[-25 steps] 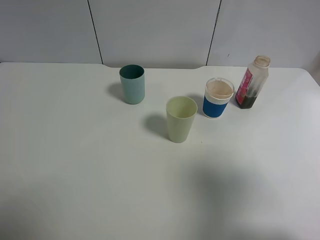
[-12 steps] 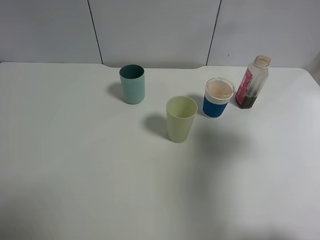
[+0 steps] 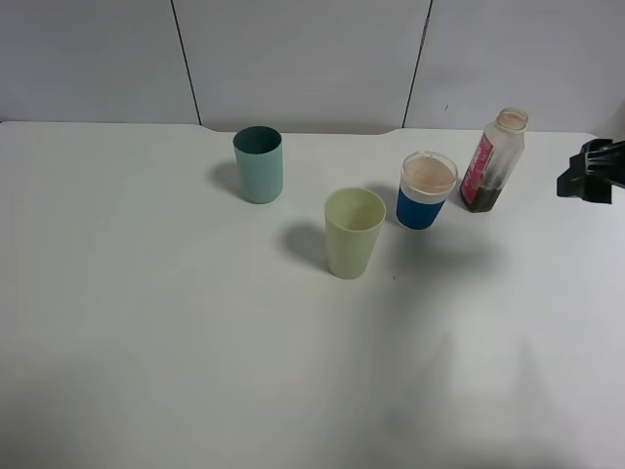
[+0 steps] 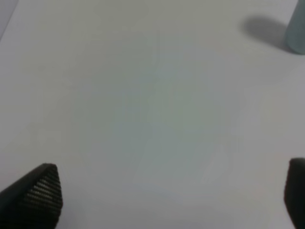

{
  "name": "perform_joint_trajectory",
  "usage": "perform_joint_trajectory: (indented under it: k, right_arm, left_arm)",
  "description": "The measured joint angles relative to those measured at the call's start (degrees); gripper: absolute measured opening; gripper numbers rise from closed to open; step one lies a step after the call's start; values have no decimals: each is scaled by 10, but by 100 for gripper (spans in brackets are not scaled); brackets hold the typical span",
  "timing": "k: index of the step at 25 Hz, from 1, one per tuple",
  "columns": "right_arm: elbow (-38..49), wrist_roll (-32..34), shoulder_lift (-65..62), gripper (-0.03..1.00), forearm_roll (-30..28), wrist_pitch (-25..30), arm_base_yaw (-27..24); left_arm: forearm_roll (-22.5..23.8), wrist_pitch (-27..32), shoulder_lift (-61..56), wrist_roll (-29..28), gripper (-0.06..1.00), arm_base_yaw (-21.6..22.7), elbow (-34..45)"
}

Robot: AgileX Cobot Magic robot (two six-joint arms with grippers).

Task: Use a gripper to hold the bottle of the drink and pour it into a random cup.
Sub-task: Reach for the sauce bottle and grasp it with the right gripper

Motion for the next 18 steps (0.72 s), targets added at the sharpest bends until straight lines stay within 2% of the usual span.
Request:
perform_joint_trajectory:
  k: [4,10,18]
  right_arm:
    - [22,7,38,78,-8,-64,0]
    - [35,11,119,78,-38,-133,0]
    - [35,13,233,78,-67,-281,0]
  left_arm:
    - [0,0,0,0,93,0,0]
    - [0,0,0,0,93,0,0]
    - [0,0,0,0,93,0,0]
